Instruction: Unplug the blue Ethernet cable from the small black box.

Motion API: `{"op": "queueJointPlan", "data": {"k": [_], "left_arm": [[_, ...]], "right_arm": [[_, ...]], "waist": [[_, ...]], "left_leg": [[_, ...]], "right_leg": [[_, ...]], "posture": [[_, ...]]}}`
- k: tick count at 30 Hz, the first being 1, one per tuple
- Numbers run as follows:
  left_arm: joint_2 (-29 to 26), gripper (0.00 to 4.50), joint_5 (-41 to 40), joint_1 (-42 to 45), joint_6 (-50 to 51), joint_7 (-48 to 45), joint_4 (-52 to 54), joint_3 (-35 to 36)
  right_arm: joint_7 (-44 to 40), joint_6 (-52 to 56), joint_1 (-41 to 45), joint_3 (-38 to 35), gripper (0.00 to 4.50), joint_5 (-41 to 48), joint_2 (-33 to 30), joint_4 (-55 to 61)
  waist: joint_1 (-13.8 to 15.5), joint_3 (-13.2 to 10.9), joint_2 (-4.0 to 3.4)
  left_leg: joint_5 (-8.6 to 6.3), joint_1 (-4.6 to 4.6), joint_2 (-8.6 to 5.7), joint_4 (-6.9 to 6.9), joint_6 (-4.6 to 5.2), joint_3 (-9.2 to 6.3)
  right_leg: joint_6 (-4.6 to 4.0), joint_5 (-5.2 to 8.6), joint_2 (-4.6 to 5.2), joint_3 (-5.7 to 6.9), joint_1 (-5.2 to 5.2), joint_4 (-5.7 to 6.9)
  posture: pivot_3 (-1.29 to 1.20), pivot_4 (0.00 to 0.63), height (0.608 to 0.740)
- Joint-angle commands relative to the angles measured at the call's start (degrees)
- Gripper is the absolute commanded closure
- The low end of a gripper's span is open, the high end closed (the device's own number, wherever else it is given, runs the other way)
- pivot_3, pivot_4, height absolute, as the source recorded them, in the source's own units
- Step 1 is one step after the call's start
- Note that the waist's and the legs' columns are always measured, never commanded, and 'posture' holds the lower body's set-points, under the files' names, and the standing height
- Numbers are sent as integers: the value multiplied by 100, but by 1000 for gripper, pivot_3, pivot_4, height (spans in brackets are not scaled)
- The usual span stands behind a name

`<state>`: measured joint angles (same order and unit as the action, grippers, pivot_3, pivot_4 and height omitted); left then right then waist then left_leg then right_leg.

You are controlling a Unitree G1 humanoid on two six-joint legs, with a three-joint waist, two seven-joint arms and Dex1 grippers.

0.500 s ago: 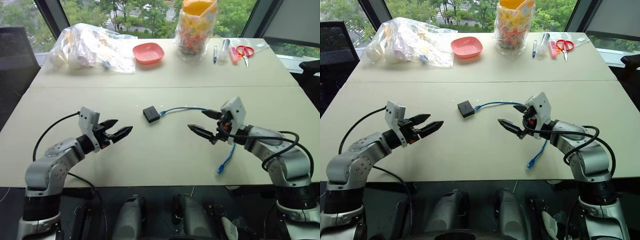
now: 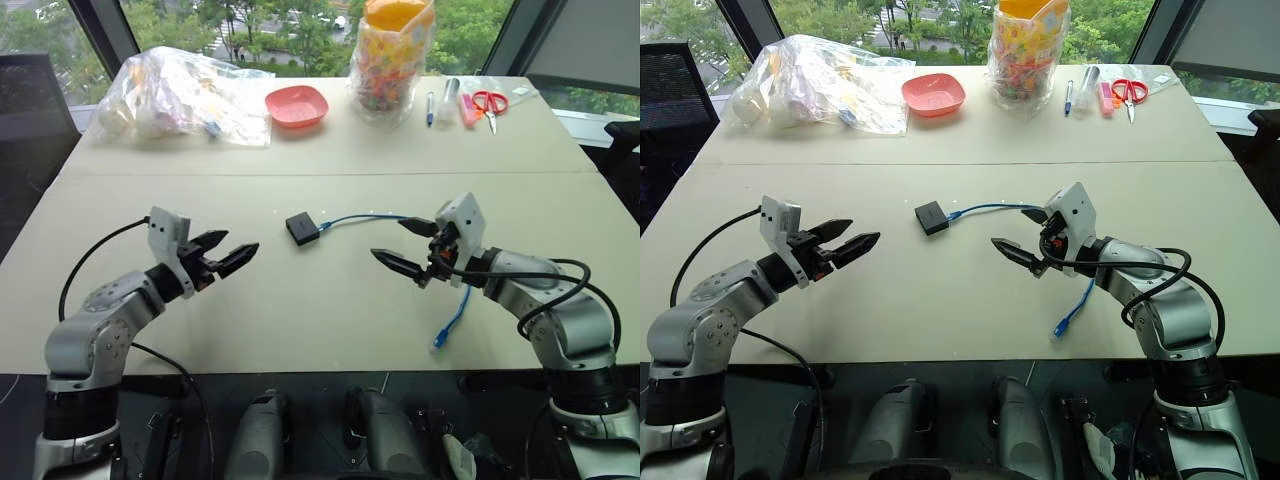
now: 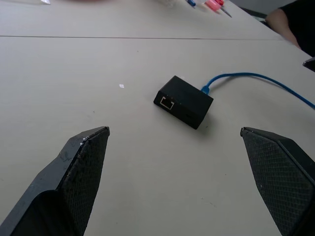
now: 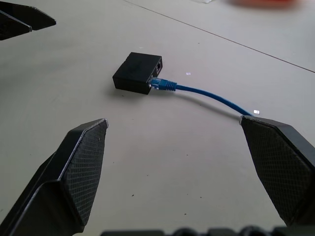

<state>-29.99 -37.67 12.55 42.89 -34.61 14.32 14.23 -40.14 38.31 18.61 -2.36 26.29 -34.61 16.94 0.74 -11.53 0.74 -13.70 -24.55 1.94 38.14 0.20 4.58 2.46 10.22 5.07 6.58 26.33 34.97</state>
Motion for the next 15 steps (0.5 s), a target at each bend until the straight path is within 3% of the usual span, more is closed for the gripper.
{"op": "queueJointPlan", "data": {"k": [1,10,15], "left_arm": [[-137,21,58,186,-157,-134,18,-61],[-1045,21,-81,534,13,-1377,-339,-299],[-1566,21,-228,484,200,-1864,-352,-187]], "right_arm": [[-23,-234,75,36,0,-57,81,-50],[-918,-1457,1506,1012,0,-857,453,-2216],[-1380,-2974,2992,1476,0,-1648,1105,-4988]], "waist": [[1,0,1],[-56,-1,0],[-139,-5,-1]], "left_leg": [[0,0,0,0,0,0],[0,3,-1,-2,0,7],[2,0,-2,-5,1,7]], "right_leg": [[0,0,0,0,0,0],[-5,-3,-7,1,6,2],[-5,-3,-13,0,11,5]], "posture": [[0,150,740],[0,150,740],[0,150,740]]}}
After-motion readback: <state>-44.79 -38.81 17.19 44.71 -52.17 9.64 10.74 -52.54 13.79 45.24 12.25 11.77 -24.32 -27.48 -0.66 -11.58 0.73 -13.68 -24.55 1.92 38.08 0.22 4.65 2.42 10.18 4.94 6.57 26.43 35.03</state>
